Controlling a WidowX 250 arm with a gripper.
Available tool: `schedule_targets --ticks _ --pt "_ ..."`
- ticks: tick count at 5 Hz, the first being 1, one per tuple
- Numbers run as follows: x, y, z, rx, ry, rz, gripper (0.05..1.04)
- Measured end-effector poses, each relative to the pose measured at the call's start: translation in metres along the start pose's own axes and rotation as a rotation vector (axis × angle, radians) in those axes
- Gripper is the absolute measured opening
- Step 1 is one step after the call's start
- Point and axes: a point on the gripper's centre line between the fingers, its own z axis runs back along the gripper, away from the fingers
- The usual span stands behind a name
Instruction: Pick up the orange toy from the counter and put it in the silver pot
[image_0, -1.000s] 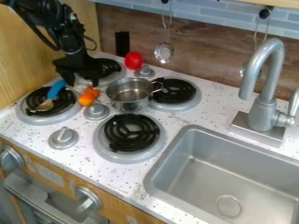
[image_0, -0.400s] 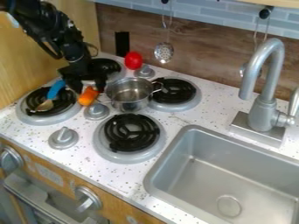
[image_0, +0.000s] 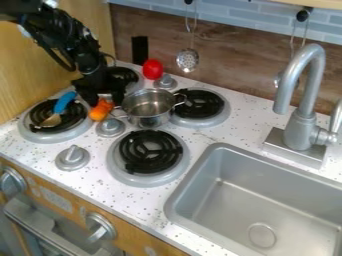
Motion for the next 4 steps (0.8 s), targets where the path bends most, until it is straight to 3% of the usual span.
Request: schedule_targets --ticks 1,2,4 --pt "0.0033 0.0048 -0.0018 0.033 -0.026 0.049 0.695" --pt "0.0037 0.0058 -0.0018 0.039 -0.028 0.053 0.493" --pt "-0.0007 0.0072 0.0002 0.042 -0.027 0.069 0.409"
